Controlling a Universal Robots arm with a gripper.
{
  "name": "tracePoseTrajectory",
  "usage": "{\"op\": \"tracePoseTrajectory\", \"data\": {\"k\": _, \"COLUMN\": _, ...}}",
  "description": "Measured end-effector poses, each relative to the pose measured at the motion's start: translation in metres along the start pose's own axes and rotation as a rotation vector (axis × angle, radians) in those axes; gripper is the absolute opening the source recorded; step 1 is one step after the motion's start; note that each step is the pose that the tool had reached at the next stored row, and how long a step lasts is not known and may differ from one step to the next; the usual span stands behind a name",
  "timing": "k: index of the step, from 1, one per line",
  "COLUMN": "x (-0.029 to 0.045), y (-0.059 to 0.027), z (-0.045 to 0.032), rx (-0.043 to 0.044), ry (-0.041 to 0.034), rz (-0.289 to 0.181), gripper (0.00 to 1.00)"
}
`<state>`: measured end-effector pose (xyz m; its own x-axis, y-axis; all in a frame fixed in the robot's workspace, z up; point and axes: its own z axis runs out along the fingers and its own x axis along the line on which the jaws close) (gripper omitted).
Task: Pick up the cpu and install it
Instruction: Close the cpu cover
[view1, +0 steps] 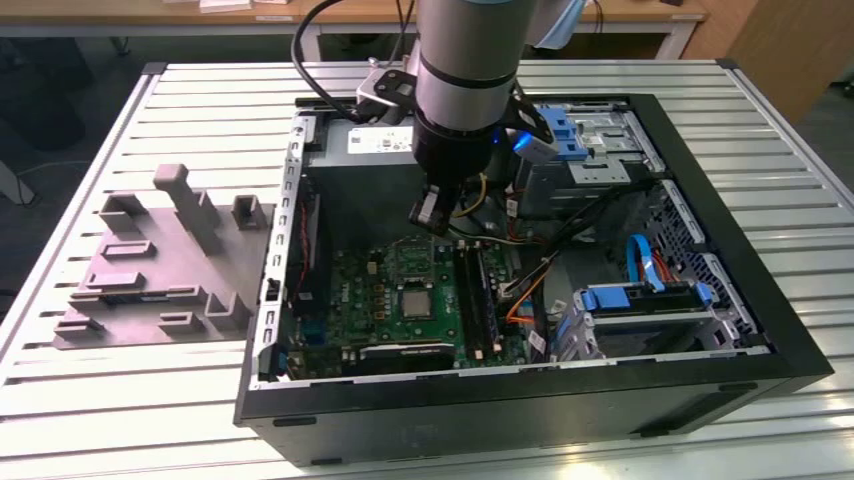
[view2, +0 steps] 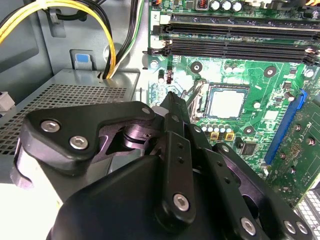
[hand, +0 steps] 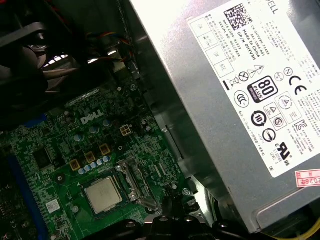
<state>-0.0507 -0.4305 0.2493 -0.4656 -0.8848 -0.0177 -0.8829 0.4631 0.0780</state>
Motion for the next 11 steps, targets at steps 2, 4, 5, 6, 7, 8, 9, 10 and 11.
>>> {"op": "tracePoseTrajectory", "data": {"k": 2, "x": 0.0000, "y": 0.0000, "z": -0.0001, "rx": 0.0000, "ry": 0.0001, "rz": 0.000, "gripper": 0.11}}
{"op": "tracePoseTrajectory", "data": {"k": 4, "x": 0.0000, "y": 0.0000, "z": -0.0002, "rx": 0.0000, "ry": 0.0001, "rz": -0.001, "gripper": 0.11}}
{"op": "tracePoseTrajectory", "data": {"k": 5, "x": 0.0000, "y": 0.0000, "z": -0.0002, "rx": 0.0000, "ry": 0.0001, "rz": -0.001, "gripper": 0.11}}
{"op": "tracePoseTrajectory", "data": {"k": 6, "x": 0.0000, "y": 0.0000, "z": -0.0002, "rx": 0.0001, "ry": 0.0003, "rz": -0.001, "gripper": 0.11}}
{"op": "tracePoseTrajectory", "data": {"k": 7, "x": 0.0001, "y": 0.0000, "z": -0.0003, "rx": 0.0006, "ry": 0.0014, "rz": -0.002, "gripper": 0.11}}
{"op": "tracePoseTrajectory", "data": {"k": 8, "x": 0.0001, "y": -0.0001, "z": -0.0002, "rx": 0.0015, "ry": 0.0032, "rz": -0.004, "gripper": 0.11}}
{"op": "tracePoseTrajectory", "data": {"k": 9, "x": 0.0001, "y": -0.0001, "z": -0.0002, "rx": 0.0025, "ry": 0.0054, "rz": -0.005, "gripper": 0.11}}
{"op": "tracePoseTrajectory", "data": {"k": 10, "x": 0.0002, "y": -0.0001, "z": -0.0002, "rx": 0.0038, "ry": 0.0081, "rz": -0.008, "gripper": 0.11}}
{"op": "tracePoseTrajectory", "data": {"k": 11, "x": 0.0003, "y": -0.0002, "z": -0.0003, "rx": 0.0049, "ry": 0.0105, "rz": -0.010, "gripper": 0.11}}
